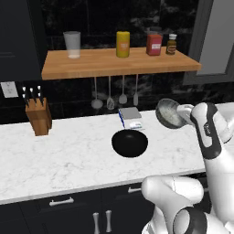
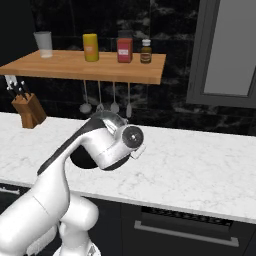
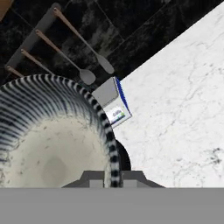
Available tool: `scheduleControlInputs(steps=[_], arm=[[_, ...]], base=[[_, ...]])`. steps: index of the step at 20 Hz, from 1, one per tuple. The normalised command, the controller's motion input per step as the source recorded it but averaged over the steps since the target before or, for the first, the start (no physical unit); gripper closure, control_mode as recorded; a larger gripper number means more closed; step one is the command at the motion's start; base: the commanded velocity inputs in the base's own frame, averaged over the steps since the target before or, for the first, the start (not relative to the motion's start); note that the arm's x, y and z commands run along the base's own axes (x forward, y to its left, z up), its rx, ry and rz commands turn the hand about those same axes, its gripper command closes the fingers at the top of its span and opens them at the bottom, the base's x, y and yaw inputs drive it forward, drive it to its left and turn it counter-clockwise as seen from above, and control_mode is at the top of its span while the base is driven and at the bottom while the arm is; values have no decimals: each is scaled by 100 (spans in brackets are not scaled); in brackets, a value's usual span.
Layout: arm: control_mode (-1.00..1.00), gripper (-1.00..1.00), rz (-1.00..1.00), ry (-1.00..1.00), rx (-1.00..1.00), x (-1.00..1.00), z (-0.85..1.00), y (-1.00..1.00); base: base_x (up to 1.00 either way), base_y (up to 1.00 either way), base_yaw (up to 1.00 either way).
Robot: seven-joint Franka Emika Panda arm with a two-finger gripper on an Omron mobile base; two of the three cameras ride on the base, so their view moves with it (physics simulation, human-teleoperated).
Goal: Pick up the bowls on the counter and stack them on top of one another in the open cabinet. Place the smaller bowl on top of the larger bowl.
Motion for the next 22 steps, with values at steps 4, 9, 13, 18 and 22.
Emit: scheduleControlInputs(steps=[4, 9, 13, 18, 22], arm=[[-100, 100, 3, 9, -26, 0, 31, 100], [-100, 100, 0, 30, -31, 9, -5, 98], [-100, 100, 0, 15, -14, 12, -28, 22], [-100, 100, 0, 17, -13, 37, -51, 20], [-100, 100, 0, 14, -6, 47, -38, 28]], base=[[0, 0, 0], [0, 0, 0], [0, 0, 0], [0, 0, 0], [0, 0, 0]])
